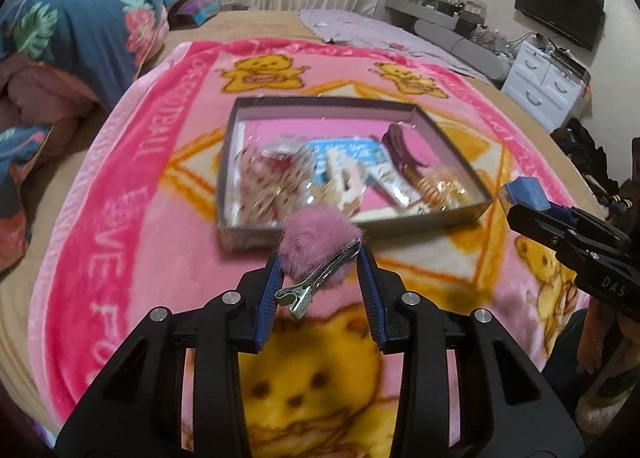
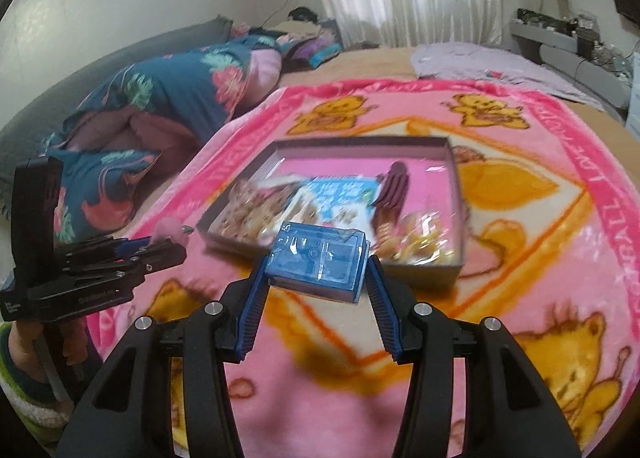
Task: Organize jewelry
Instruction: 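Lower the pompom clip into the box with the left tool while the right places the blue case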
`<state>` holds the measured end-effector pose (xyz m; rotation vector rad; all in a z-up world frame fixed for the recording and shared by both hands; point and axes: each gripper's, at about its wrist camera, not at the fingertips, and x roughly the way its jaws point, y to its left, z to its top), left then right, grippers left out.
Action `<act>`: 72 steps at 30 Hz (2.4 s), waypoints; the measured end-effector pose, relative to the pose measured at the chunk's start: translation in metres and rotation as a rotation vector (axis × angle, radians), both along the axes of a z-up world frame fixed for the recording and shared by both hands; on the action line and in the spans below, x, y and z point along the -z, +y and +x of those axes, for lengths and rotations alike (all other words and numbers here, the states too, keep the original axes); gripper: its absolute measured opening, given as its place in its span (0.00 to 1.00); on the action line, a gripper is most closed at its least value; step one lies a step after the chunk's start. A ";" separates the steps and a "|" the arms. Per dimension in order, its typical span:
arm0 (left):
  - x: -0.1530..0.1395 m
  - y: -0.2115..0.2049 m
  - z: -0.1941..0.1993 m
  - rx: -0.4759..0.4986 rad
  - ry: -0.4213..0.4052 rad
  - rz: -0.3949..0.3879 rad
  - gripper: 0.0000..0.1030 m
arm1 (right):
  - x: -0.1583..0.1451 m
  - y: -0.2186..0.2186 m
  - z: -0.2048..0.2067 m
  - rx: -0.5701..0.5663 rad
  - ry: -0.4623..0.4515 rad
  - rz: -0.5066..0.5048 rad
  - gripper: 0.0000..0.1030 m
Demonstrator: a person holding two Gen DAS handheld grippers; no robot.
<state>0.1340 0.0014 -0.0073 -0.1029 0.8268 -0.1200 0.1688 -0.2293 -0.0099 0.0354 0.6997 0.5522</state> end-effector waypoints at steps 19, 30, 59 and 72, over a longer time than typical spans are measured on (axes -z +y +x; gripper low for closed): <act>-0.018 -0.047 0.067 0.080 -0.031 0.005 0.28 | -0.023 -0.046 0.044 0.142 -0.044 0.024 0.46; 0.013 -0.058 0.094 0.109 0.028 0.012 0.28 | -0.016 -0.041 0.085 0.152 -0.016 -0.013 0.46; 0.039 -0.054 0.109 0.105 0.073 0.030 0.33 | 0.036 -0.006 0.120 0.059 0.143 -0.076 0.46; 0.036 -0.052 0.102 0.098 0.068 0.032 0.34 | 0.044 -0.005 0.117 0.059 0.177 -0.069 0.47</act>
